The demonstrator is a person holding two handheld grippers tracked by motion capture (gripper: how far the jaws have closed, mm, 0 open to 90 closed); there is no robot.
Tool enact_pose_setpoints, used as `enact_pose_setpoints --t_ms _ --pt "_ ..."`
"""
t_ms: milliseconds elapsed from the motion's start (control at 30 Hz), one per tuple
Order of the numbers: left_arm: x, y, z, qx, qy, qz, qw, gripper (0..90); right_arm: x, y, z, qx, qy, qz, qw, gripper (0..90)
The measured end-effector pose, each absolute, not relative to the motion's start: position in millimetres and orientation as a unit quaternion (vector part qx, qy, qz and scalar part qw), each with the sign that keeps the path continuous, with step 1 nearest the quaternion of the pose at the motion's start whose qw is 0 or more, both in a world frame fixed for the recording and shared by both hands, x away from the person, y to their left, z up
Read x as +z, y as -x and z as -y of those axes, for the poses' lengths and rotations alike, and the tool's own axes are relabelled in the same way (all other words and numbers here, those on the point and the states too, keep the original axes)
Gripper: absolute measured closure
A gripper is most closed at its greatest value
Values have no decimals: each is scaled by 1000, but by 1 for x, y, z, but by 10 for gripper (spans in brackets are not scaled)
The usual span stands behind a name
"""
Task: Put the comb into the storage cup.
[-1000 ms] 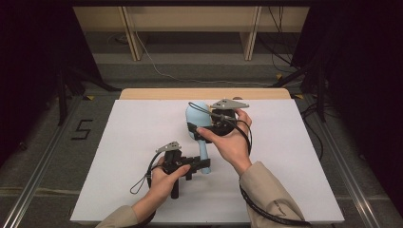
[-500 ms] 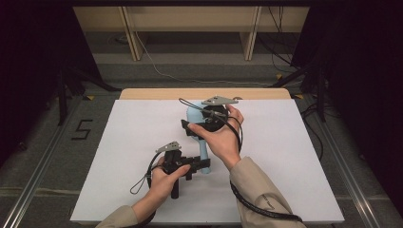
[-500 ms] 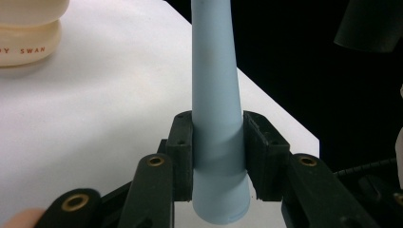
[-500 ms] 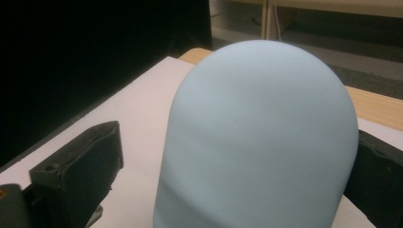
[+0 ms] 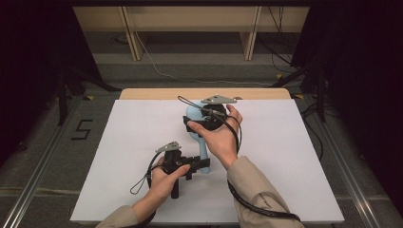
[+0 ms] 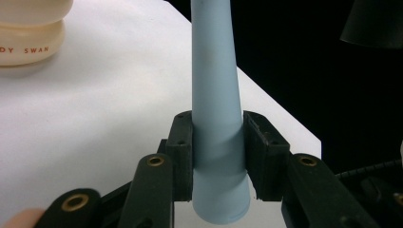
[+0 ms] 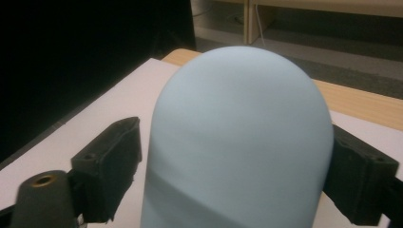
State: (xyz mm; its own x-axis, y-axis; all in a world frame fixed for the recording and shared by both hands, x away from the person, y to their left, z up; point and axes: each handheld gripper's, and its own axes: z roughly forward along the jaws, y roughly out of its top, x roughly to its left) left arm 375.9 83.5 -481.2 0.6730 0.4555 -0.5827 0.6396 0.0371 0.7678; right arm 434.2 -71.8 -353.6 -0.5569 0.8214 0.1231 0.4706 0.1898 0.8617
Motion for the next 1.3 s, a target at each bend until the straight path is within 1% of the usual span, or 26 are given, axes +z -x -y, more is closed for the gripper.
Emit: enact_pose_setpoints --t_ms 367,1300 --pt "-482 -376 -84 -76 -690 -398 600 654 -355 -433 68 460 -437 -747 198 190" --pt "-483 -377 -84 -73 -694 -395 597 650 -356 -433 65 462 -436 -747 199 207"
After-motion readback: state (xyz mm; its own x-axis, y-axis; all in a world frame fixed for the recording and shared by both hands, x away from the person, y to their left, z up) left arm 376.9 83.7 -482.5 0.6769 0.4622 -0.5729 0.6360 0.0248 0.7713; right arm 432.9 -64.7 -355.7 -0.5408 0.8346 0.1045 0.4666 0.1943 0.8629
